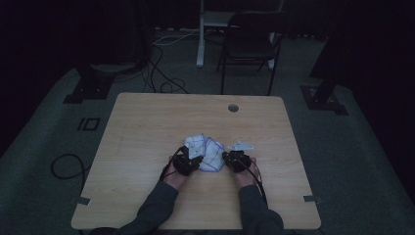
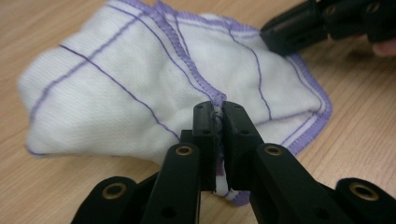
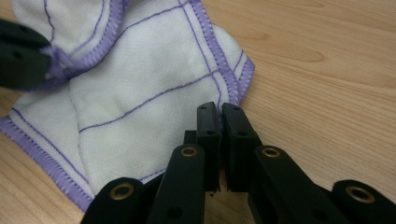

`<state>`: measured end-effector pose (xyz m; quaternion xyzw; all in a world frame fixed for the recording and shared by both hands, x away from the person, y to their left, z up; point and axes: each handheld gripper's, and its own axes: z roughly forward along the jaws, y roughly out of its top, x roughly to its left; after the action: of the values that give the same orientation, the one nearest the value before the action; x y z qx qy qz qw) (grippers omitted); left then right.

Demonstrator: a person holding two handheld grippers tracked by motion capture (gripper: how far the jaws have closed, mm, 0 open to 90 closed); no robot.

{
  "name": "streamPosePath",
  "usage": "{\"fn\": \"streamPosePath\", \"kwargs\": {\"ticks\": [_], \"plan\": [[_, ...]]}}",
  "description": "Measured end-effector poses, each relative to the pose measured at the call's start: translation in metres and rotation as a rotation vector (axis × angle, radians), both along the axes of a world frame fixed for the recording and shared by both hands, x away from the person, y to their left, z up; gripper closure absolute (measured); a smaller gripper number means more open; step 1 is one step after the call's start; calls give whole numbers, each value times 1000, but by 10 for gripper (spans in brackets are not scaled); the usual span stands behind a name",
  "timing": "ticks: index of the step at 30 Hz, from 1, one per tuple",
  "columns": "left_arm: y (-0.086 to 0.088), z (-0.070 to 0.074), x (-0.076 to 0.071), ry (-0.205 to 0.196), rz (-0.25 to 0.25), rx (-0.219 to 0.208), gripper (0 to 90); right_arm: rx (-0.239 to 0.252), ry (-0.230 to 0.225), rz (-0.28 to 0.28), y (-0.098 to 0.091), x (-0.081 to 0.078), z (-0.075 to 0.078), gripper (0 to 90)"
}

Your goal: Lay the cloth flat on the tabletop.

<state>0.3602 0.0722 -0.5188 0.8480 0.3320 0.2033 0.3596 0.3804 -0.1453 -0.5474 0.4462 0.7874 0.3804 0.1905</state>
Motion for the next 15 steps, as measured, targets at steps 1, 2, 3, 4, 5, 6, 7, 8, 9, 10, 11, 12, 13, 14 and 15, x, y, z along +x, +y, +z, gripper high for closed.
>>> {"fn": "streamPosePath", "kwargs": {"ticks": [1, 2, 3, 4, 5, 6, 7, 8, 9, 10, 11, 12, 13, 14, 15], "plan": [[1, 2, 0, -4, 3, -4, 854, 1, 1, -2, 0, 0, 0, 873], [2, 5, 0, -9, 9, -10, 854, 2, 2, -2, 0, 0, 0, 873], [4, 7, 1, -14, 12, -17, 857, 18, 14, -7, -2, 1, 0, 872], [5, 10, 1, -22, 16, -26, 857, 18, 14, -7, -2, 1, 0, 872], [7, 13, 1, -25, 19, -33, 857, 21, 15, -4, -3, 1, 1, 872], [8, 16, 2, -29, 21, -43, 857, 21, 15, -4, -3, 1, 1, 872], [10, 18, 3, -34, 25, -51, 858, 22, 18, -5, -4, 0, 1, 873], [11, 21, 3, -38, 31, -58, 858, 23, 18, -7, -4, 0, 1, 873], [14, 23, 4, -40, 34, -63, 858, 22, 15, -8, -5, 0, 2, 873], [15, 25, 5, -44, 41, -70, 859, 24, 14, -12, -6, 0, 3, 874], [18, 27, 6, -47, 48, -72, 859, 25, 11, -13, -7, -1, 4, 874], [20, 29, 7, -49, 58, -80, 860, 27, 8, -15, -8, -1, 5, 874], [21, 30, 8, -51, 66, -84, 861, 26, 6, -15, -9, -2, 6, 874], [23, 31, 9, -54, 73, -87, 863, 24, 0, -13, -9, -2, 7, 874], [25, 32, 9, -56, 79, -89, 864, 25, -3, -14, -10, -2, 8, 874]]}}
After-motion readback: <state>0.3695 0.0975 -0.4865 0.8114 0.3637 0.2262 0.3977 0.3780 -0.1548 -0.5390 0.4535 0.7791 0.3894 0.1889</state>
